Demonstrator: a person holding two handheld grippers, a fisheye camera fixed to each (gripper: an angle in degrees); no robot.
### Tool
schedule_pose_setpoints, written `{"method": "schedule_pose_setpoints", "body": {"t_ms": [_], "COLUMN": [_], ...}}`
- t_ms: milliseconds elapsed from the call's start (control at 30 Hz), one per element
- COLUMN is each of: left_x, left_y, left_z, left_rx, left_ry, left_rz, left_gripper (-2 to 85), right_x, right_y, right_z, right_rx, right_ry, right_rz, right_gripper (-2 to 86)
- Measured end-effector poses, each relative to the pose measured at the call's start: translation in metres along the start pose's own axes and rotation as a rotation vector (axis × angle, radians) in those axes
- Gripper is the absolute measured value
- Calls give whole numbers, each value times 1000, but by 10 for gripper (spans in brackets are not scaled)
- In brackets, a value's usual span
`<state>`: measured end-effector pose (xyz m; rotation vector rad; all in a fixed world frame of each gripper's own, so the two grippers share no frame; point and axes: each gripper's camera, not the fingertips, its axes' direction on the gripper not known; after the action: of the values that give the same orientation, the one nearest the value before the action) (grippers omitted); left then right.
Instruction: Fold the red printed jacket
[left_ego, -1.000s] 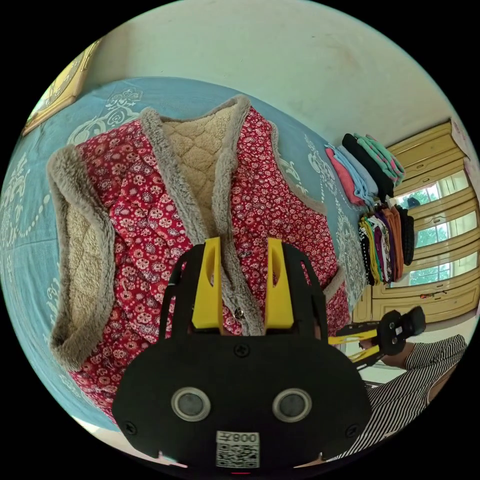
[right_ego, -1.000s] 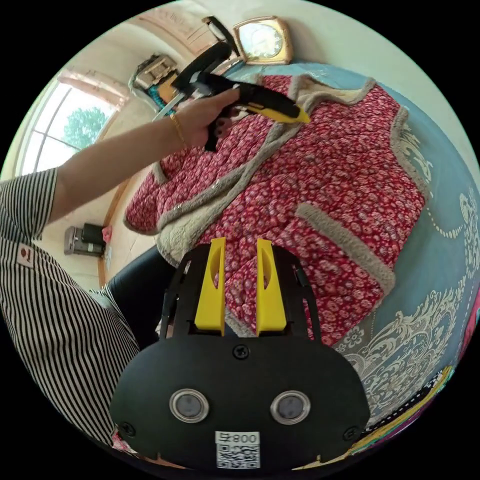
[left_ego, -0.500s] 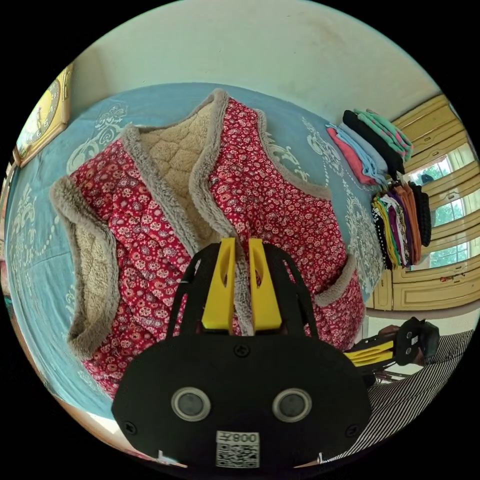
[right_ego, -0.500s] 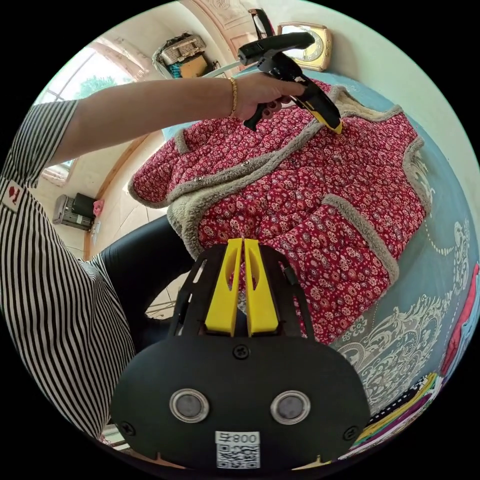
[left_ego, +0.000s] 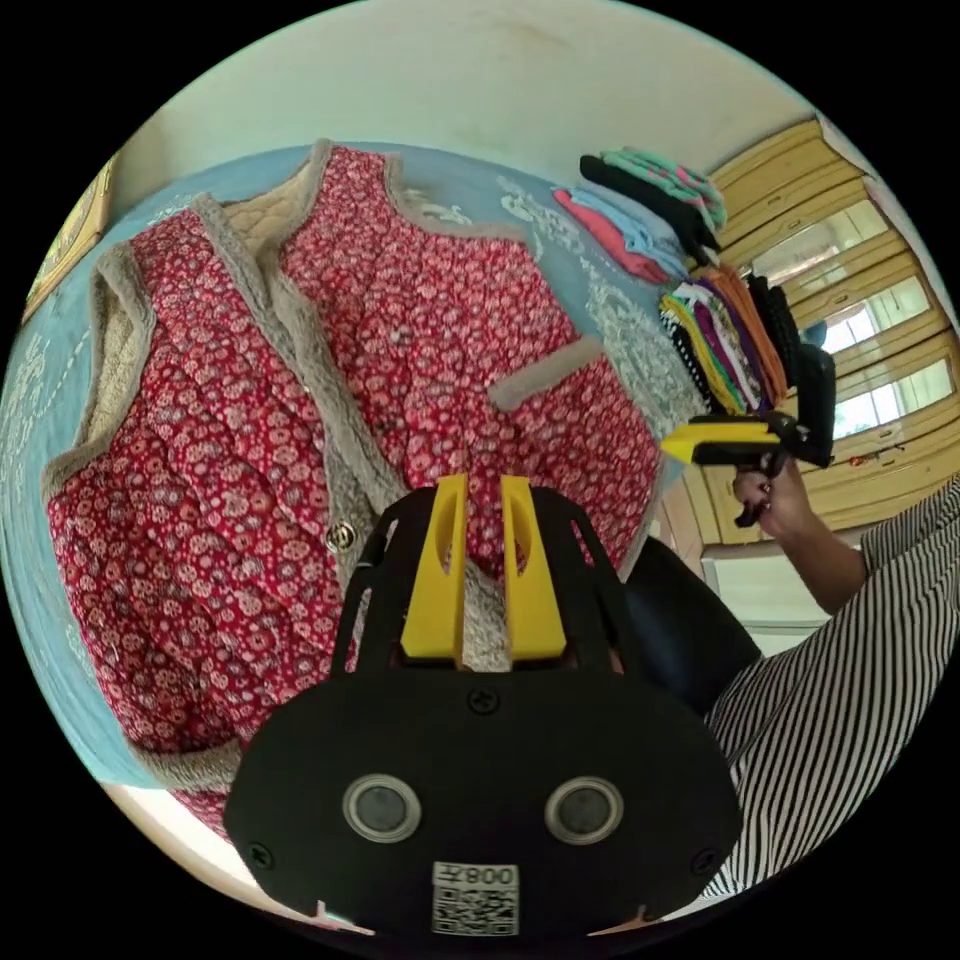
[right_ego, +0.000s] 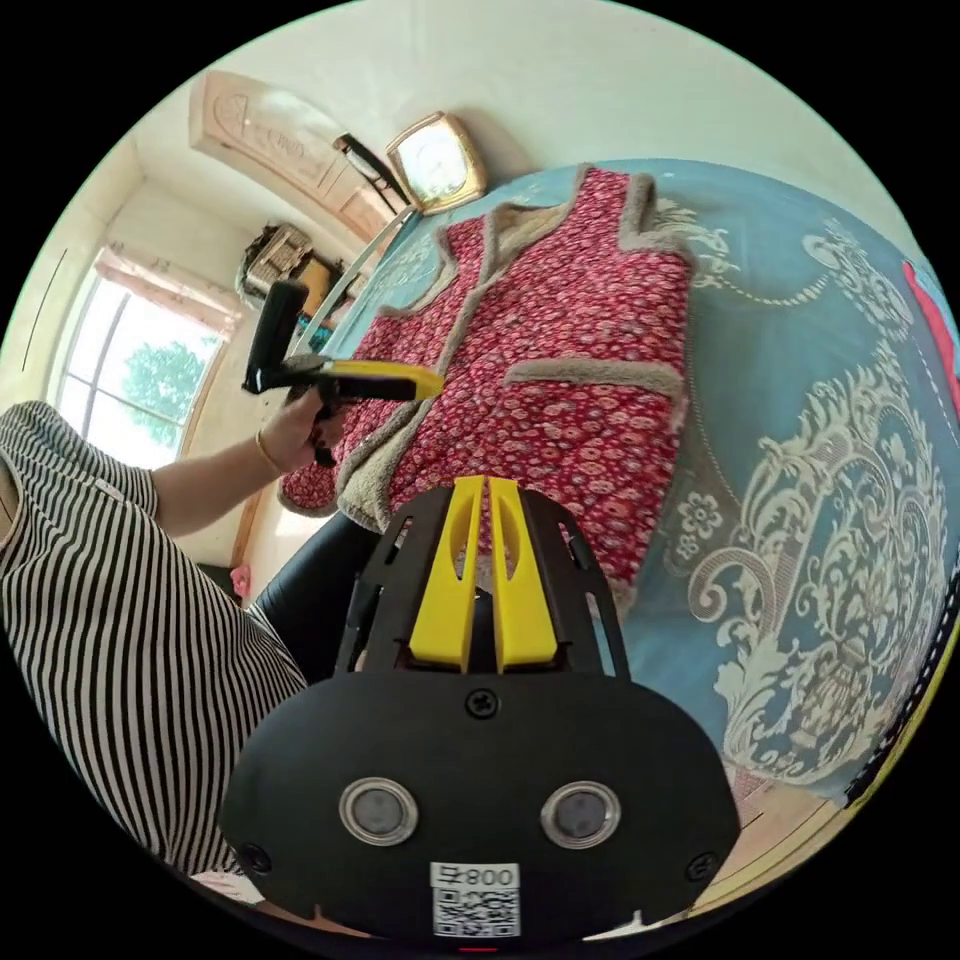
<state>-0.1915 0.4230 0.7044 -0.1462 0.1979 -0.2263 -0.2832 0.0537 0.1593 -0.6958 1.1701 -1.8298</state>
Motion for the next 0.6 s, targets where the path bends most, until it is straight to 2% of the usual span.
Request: {"method": "schedule_pose_setpoints", "body": {"t_ms": [33, 67, 133, 200, 300, 400, 467, 500, 600], "left_x": [7, 12, 12, 16, 32, 42, 49, 51, 63], "left_y": [7, 13, 14, 9, -1, -14, -19, -19, -13], "left_z": [16, 23, 17, 4, -21, -14, 14, 17, 7], "left_rx": [-93, -101, -72, -45, 62, 34, -108, -106, -88], "left_ry": [-58, -87, -42, -12, -23, -63, -121, -124, -147], "left_rz": [3, 10, -49, -57, 0, 34, 56, 61, 78], "left_gripper": [44, 36, 26, 14, 7, 4, 2, 2, 2], "right_x": [15, 31, 56, 69, 47, 29, 31, 33, 21], "right_y": [10, 19, 27, 29, 18, -5, -22, -25, -25], "right_z": [-7, -6, 20, 19, 1, -1, 37, 51, 67], "right_rx": [42, 58, -55, -4, 29, 68, -57, -118, -113], "right_ry": [29, 72, 99, -26, 72, 147, 284, 300, 357], "right_rz": [49, 109, 160, 247, 167, 81, 46, 37, -24], "right_gripper": [5, 3, 2, 2, 1, 1, 2, 2, 2]}}
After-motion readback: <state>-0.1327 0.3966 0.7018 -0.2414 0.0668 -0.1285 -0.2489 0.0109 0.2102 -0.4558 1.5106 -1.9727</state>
